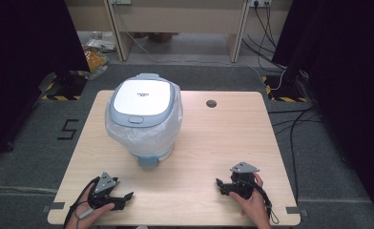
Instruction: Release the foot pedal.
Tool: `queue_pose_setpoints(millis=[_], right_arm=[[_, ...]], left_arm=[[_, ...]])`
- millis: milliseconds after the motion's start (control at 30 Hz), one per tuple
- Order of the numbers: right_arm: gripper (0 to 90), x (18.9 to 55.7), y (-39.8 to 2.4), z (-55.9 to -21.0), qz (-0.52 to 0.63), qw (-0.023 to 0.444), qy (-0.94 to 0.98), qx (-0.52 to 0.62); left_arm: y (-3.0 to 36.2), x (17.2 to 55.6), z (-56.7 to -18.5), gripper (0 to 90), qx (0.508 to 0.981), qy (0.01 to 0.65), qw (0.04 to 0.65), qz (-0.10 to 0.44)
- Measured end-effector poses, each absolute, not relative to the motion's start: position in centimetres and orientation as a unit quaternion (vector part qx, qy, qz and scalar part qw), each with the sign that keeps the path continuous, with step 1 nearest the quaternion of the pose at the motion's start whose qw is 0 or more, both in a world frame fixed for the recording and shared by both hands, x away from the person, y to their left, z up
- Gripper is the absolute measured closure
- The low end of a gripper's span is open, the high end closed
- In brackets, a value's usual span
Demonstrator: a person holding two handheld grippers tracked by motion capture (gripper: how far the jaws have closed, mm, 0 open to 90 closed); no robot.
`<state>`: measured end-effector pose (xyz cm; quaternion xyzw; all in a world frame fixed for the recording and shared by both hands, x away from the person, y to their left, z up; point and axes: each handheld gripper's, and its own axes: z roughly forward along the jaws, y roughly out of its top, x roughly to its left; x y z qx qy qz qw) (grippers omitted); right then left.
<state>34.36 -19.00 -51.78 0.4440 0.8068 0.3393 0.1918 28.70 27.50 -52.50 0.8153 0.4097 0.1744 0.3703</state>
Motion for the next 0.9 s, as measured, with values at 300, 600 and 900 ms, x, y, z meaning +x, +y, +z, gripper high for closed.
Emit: queue_pose_setpoints(millis=[300, 600, 900], right_arm=[[11.6, 34.4, -19.0, -51.8, 0.339, 0.191, 0.807, 0.445], [11.5, 34.4, -19.0, -51.8, 0.339, 0.191, 0.807, 0.445], [11.3, 34.4, -19.1, -51.8, 0.340, 0.191, 0.808, 0.442]], left_arm=[[27.9, 27.6, -52.7, 14.0, 0.808, 0.413, 0.380, 0.181], [27.7, 27.0, -53.0, 12.5, 0.797, 0.423, 0.387, 0.191], [27.7, 27.0, -53.1, 12.0, 0.796, 0.422, 0.390, 0.192]])
